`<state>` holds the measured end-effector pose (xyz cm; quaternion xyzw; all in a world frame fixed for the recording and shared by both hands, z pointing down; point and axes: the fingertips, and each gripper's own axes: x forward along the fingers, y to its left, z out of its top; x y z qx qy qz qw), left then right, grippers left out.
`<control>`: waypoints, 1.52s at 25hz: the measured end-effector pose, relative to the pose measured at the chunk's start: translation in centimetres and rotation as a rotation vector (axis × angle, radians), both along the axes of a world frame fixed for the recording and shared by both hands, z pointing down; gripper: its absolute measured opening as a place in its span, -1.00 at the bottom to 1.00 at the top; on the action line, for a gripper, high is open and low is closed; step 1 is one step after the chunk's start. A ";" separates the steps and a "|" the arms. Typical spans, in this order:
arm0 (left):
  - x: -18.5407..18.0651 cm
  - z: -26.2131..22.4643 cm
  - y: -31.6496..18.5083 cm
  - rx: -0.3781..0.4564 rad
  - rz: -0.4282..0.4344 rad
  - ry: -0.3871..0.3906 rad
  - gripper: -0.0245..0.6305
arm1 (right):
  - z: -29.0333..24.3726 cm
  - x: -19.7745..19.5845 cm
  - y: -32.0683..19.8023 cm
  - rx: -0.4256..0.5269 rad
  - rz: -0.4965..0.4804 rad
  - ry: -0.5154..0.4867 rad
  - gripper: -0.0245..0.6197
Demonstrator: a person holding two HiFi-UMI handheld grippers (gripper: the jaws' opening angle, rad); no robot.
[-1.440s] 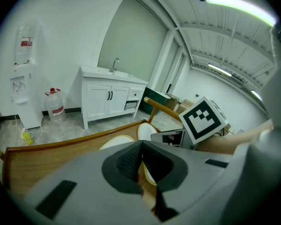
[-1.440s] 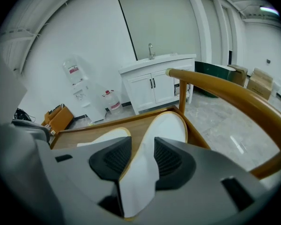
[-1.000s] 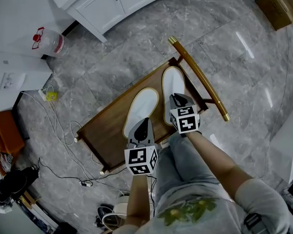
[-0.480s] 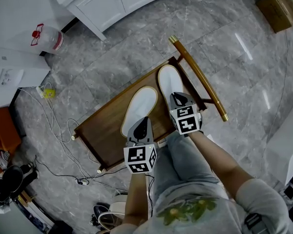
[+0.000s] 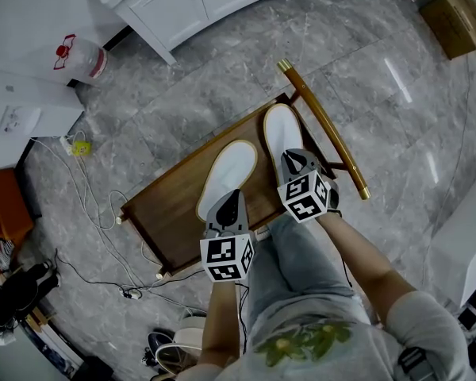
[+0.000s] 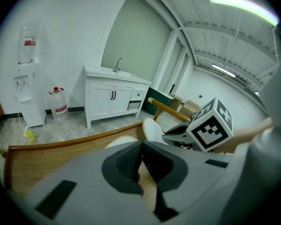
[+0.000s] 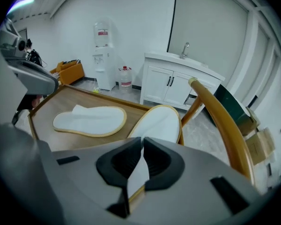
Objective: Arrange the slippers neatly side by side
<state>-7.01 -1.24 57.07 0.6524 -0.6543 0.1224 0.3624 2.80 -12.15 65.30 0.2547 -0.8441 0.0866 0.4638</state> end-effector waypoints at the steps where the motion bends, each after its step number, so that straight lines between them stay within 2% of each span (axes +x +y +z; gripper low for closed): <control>1: 0.0 0.0 0.0 -0.001 -0.001 0.001 -0.88 | -0.1 0.0 0.0 0.005 -0.011 0.006 -0.85; 7: 0.4 -0.2 -0.5 0.001 -0.002 0.003 -0.88 | -0.4 0.2 -0.4 0.007 -0.058 0.039 -0.85; 12: 0.3 -0.3 -1.2 0.001 -0.018 0.005 -0.88 | -0.1 0.5 -0.9 0.090 -0.181 0.146 -0.86; 14: 0.3 -0.1 -1.3 -0.006 -0.025 0.004 -0.88 | 0.7 0.7 -0.9 0.081 -0.203 0.175 -0.86; 24: 0.5 0.2 -2.1 -0.014 -0.068 0.008 -0.88 | 2.4 2.0 -2.2 -0.016 -0.092 0.126 -0.86; 32: 0.7 0.7 -1.7 -0.032 -0.068 0.012 -0.88 | 2.6 2.1 -2.7 -0.083 -0.014 0.051 -0.85; 35: 0.5 1.1 -1.4 -0.039 -0.061 0.014 -0.88 | 2.6 2.0 -2.4 -0.096 0.014 0.026 -0.80; 38: 0.4 1.2 -1.1 -0.048 -0.045 0.020 -0.88 | 2.4 1.8 -2.1 -0.113 0.035 0.008 -0.65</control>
